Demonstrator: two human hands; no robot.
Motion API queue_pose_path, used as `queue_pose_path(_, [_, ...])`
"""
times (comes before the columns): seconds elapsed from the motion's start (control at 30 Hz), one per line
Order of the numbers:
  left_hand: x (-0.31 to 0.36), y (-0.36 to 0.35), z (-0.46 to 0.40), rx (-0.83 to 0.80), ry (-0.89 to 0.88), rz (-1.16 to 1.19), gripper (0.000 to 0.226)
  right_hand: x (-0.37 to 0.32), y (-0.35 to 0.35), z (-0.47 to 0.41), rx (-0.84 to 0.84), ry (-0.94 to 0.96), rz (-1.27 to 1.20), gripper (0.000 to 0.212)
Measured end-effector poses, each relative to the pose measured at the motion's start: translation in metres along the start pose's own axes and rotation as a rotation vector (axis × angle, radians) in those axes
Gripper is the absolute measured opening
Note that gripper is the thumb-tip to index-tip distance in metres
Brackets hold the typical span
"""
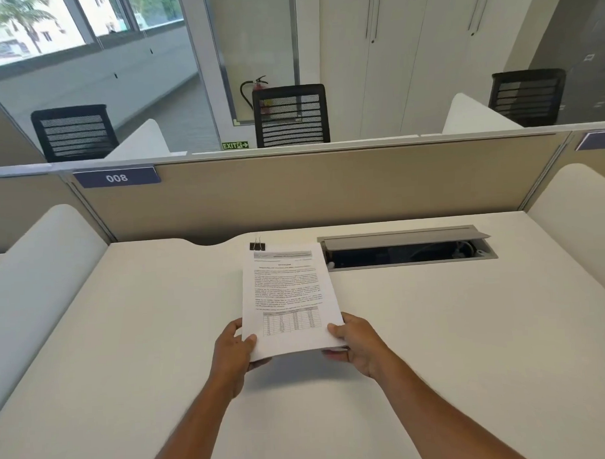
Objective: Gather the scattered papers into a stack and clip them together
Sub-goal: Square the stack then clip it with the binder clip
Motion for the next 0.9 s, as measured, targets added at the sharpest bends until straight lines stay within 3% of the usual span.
queue_pose_path(0.13, [-0.002,0.003,-0.034,0.003,0.054,-0.034,0.036,-0.002,-0.011,-0.020,-0.021,-0.005,0.107,0.033])
queue_pose_path(0.37, [0.002,0.001,-0.083,0.053,0.092,0.001,0.033,-0.013,-0.021,-0.070,0.068,-0.044,-0.041,0.027])
queue_pose_path(0.53, [0.000,0.005,-0.111,0.147,0.089,-0.089,0.053,-0.011,-0.021,-0.106,0.163,-0.072,-0.076,0.033])
queue_pose_path(0.67, [-0.010,0.013,-0.121,0.196,0.067,-0.189,0.051,-0.020,-0.015,-0.116,0.261,0.038,0.033,0.028])
queue_pose_path(0.77, [-0.008,0.013,-0.121,0.216,0.038,-0.274,0.060,-0.029,-0.007,-0.114,0.385,0.163,0.262,0.018])
queue_pose_path(0.8, [-0.004,0.010,-0.116,0.231,0.028,-0.297,0.053,-0.030,-0.007,-0.114,0.394,0.192,0.355,0.017])
queue_pose_path(0.87, [0.004,0.006,-0.108,0.269,-0.003,-0.350,0.015,-0.027,-0.008,-0.117,0.363,0.227,0.497,0.025])
queue_pose_path(0.9, [0.007,0.004,-0.107,0.275,-0.022,-0.372,0.021,-0.026,-0.008,-0.120,0.346,0.245,0.540,0.026])
Point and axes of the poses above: each hand's wrist, its own z-axis away from the middle knuckle, its own y-axis out of the back of the hand, x = y × z, the point moved 7 cm from there along -z, towards the middle knuckle, and after that the axes turned 2 degrees about z, right-handed, at the moved point
